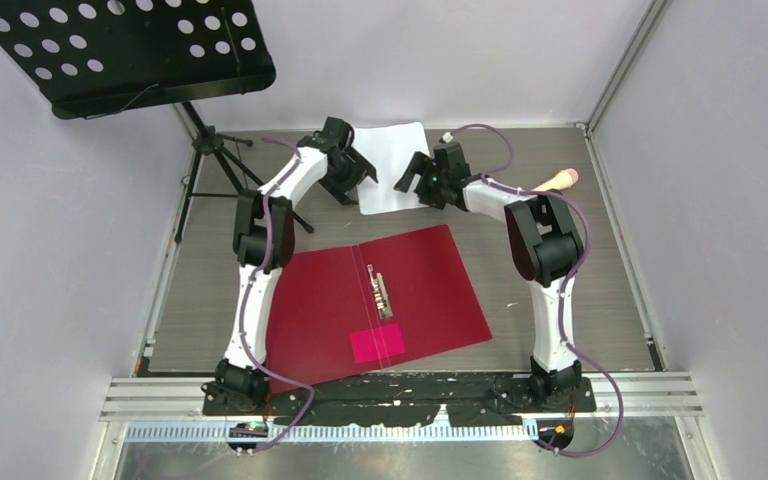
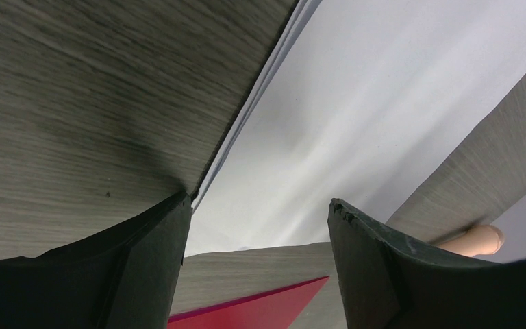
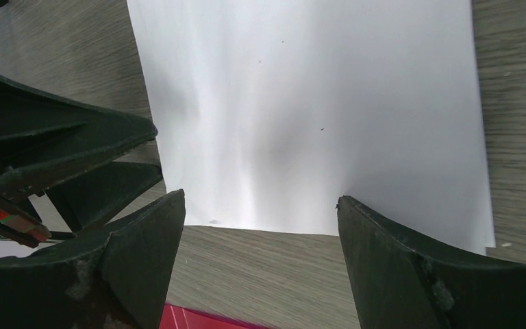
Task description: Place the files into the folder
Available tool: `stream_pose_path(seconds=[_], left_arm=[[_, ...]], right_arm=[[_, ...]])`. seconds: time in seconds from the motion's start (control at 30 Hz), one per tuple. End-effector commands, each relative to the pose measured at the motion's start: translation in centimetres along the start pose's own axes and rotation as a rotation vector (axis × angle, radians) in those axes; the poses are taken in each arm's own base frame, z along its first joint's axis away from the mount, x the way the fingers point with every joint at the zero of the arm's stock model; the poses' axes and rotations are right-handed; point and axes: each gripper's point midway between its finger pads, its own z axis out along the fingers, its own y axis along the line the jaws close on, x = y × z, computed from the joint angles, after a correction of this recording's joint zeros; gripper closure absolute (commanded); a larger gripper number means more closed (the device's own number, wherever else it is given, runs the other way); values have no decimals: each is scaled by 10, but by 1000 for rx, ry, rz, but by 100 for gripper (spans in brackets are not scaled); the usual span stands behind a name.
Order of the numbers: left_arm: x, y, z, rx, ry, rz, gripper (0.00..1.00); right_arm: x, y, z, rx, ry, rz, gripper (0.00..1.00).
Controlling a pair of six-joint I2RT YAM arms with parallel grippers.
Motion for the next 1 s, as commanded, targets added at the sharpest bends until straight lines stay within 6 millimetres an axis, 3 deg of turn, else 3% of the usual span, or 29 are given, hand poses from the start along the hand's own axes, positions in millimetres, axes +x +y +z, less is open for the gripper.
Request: stream_pose_path(seconds=[0.0, 0.13, 0.37, 0.47, 0.63, 0.97], left_arm=[[-3, 22, -12, -85, -20, 5, 25], [-4, 12, -15, -36, -15, 66, 26], [-15, 6, -19, -39, -41, 106, 26], [-12, 5, -14, -40, -22, 90, 26], [-9, 6, -7, -40, -12, 62, 26], [-3, -2, -4, -20, -4, 25, 26]], right_arm=[[-52, 27, -38, -60, -118, -48, 12], [-75, 19, -44, -7, -160, -96, 11], [-91, -17, -33, 94, -164, -95, 8], [-83, -32, -19, 123, -117, -98, 7], [-67, -41, -5, 122, -53, -77, 7], [-40, -39, 11, 103, 44, -62, 6]])
